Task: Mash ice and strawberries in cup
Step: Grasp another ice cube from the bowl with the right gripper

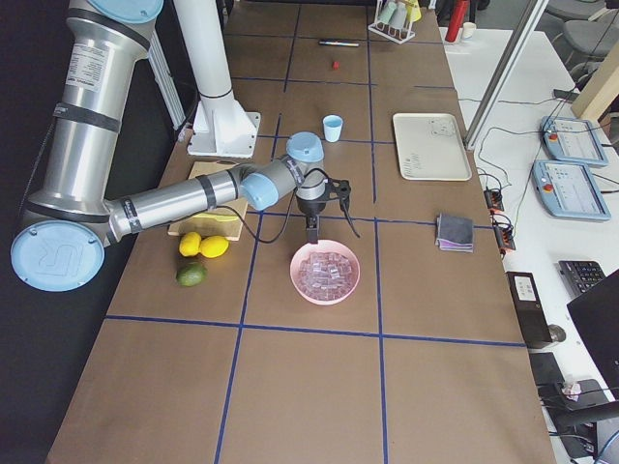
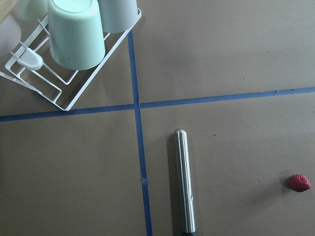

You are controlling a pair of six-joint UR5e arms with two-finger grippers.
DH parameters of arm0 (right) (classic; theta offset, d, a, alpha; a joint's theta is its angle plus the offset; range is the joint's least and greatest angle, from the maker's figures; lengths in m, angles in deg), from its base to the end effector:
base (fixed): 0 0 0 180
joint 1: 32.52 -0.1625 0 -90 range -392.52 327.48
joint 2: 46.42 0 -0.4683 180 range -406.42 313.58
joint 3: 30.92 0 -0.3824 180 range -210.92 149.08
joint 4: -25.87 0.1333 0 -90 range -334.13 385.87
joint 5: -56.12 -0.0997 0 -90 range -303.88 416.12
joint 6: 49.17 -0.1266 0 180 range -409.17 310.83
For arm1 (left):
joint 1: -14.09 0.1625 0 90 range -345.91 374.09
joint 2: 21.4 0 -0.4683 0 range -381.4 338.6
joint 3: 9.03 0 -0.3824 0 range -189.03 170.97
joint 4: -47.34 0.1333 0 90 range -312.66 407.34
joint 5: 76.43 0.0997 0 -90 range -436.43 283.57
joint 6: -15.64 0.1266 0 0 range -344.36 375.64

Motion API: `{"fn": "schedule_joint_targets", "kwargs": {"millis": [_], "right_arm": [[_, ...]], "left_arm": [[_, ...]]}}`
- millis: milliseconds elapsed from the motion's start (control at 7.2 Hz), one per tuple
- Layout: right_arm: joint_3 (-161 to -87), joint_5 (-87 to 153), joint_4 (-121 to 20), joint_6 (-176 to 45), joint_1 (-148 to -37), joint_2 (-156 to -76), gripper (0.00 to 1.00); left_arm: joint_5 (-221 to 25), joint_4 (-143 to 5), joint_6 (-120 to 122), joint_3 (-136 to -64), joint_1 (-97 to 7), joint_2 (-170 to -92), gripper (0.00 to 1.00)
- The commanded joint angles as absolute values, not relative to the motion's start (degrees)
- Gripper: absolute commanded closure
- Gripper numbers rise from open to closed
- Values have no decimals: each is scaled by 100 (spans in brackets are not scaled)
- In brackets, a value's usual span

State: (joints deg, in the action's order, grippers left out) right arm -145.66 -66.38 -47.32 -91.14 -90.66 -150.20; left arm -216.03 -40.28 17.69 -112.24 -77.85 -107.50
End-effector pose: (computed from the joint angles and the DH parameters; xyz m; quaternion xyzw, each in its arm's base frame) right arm -0.1567 -0.3758 0.5926 0.0210 -0.3556 0.0152 0.9343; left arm -0.0523 -0.4529 0.6373 0.0694 0.4165 0.0262 0.9061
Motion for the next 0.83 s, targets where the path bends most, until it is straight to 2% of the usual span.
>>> {"fn": "schedule_joint_targets", "kwargs": {"millis": [0,278,417,695], "right_arm": [[-14211,-6666,-4716,-9014,-9071,-14917,6],[-14122,-6666,-4716,-8987,-9071,-14899,24],[-14026,-6658,-4716,-8969,-9071,-14864,29],[-13798,-6631,-4708,-8803,-9079,-14811,29]], "left_arm": [[-21600,-4028,1766,-11230,-7785,-10762,0],[-21600,-4028,1766,-11230,-7785,-10780,0],[-21600,-4028,1766,-11230,-7785,-10789,0],[-21600,-4028,1766,-11308,-7785,-10754,0]]}}
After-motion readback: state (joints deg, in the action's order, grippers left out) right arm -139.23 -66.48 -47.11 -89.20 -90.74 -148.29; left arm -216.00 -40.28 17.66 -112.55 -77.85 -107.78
